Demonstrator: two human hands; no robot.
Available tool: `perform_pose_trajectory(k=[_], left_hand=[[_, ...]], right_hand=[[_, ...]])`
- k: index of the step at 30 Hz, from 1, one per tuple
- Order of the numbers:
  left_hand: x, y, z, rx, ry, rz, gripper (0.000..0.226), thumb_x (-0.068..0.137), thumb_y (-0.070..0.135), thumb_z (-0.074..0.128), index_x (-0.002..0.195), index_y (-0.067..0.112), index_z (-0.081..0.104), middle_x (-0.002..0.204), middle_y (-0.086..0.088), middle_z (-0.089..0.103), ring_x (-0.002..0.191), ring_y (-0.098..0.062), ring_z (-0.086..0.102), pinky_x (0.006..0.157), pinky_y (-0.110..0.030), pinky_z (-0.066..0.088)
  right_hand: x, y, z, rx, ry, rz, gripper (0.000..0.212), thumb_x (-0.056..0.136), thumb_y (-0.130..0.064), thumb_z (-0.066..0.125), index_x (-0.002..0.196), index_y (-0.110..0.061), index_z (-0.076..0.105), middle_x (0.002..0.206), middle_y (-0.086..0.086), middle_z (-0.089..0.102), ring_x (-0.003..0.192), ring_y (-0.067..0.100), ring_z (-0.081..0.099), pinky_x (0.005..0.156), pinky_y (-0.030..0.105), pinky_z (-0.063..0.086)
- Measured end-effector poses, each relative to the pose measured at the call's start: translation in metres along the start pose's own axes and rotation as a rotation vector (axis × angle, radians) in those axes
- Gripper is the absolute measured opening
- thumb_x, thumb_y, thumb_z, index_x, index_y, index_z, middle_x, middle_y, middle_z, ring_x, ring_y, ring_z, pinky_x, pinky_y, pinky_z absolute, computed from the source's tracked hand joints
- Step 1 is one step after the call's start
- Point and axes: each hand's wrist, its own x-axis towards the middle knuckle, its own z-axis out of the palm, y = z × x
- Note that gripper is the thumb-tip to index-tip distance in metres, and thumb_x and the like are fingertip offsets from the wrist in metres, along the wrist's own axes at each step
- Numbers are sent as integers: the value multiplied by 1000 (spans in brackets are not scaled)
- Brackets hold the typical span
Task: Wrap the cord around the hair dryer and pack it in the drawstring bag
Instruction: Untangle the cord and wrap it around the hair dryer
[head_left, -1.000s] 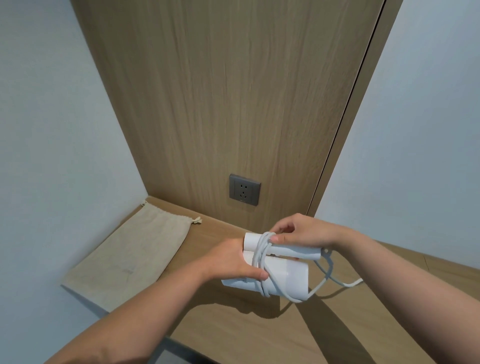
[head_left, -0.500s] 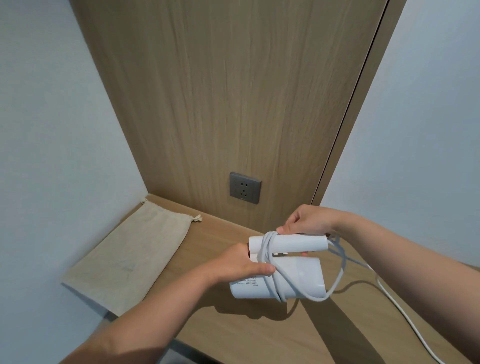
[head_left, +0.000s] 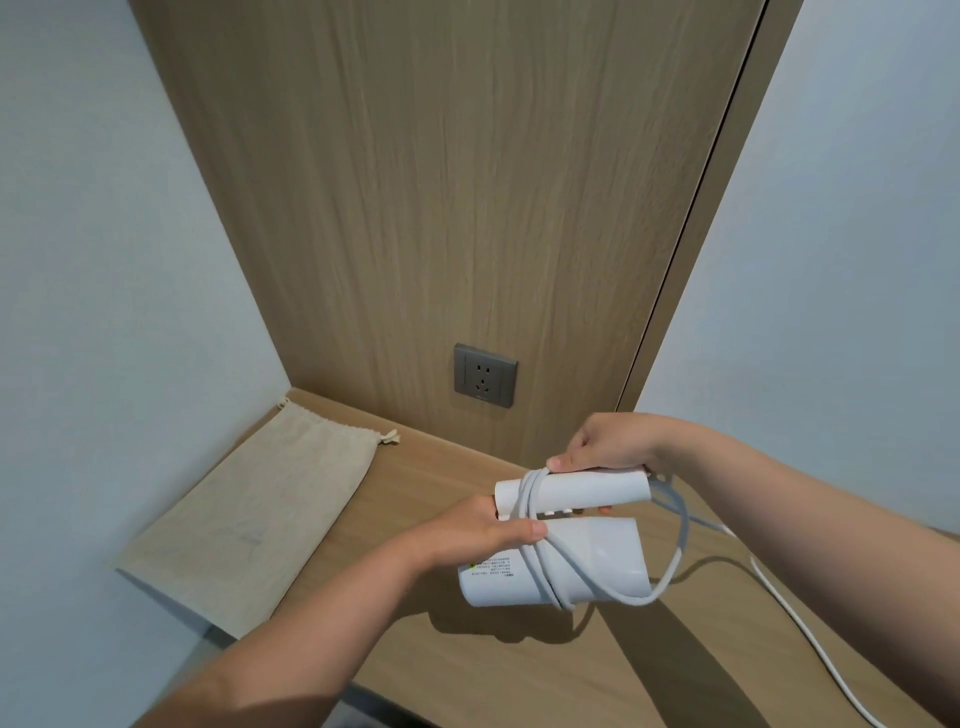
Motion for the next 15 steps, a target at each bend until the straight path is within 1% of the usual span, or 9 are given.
perform_pose_trajectory(k=[1, 3, 6, 8, 9, 11, 12, 14, 15], left_hand=[[0, 0, -2, -1, -17, 3, 68, 64, 65, 62, 122, 30, 60, 120, 3, 68, 109, -14, 64, 99, -40, 50], [-3, -1, -8, -28, -39, 1, 71, 66, 63, 62, 125, 26, 59, 124, 0, 66, 112, -17, 63, 101, -41, 48], [-6, -3, -15, -168, -3, -40, 63, 69, 59, 59, 118, 19, 62, 118, -5, 68, 105, -17, 66, 98, -38, 48], [-7, -6, -16, -326, 40, -98, 51, 75, 56, 52, 112, 22, 62, 110, -1, 71, 98, -14, 67, 96, -36, 48], [-6, -7, -17, -408, 75, -125, 48, 78, 57, 51, 111, 23, 62, 107, 0, 72, 98, -14, 68, 96, -35, 49], [-3, -10, -20, -531, 148, -185, 49, 88, 61, 48, 113, 22, 63, 107, -4, 73, 101, -20, 68, 94, -37, 50], [-1, -11, -21, -576, 175, -216, 53, 89, 62, 45, 114, 19, 64, 108, -8, 74, 102, -24, 68, 93, -38, 51], [1, -13, -24, -640, 221, -275, 58, 87, 65, 46, 112, 17, 66, 102, -9, 75, 96, -26, 70, 85, -38, 55], [1, -13, -24, -660, 238, -309, 58, 85, 67, 48, 106, 17, 68, 93, -8, 76, 87, -25, 71, 78, -36, 56]], right_hand=[[-1, 4, -5, 123, -133, 0, 47, 85, -49, 60, 104, -7, 71, 101, 14, 73, 81, 22, 68, 77, 34, 56], [-1, 17, -12, 357, -332, -57, 40, 88, -38, 59, 108, -4, 67, 96, 16, 70, 74, 20, 67, 65, 28, 57], [6, 42, -8, 710, -371, -169, 22, 82, -21, 68, 91, -1, 68, 68, 10, 66, 48, 11, 59, 45, 17, 50], [12, 59, 8, 861, -260, -177, 27, 71, -24, 78, 83, -3, 67, 59, 8, 58, 44, 10, 51, 42, 19, 43], [14, 64, 20, 837, -189, -188, 23, 73, -26, 75, 78, -6, 65, 54, 6, 52, 41, 10, 44, 42, 21, 38], [14, 67, 48, 762, -32, -209, 24, 89, -25, 57, 71, -11, 66, 45, 2, 43, 38, 12, 33, 45, 26, 28], [14, 66, 61, 721, 57, -204, 27, 95, -21, 49, 77, -11, 68, 44, 1, 43, 38, 13, 31, 45, 26, 28], [6, 57, 77, 522, 222, -173, 27, 98, -19, 45, 88, -11, 68, 44, -2, 47, 38, 13, 34, 45, 24, 32], [3, 54, 82, 383, 280, -162, 26, 97, -20, 46, 86, -14, 69, 45, -4, 49, 38, 10, 37, 47, 22, 35]])
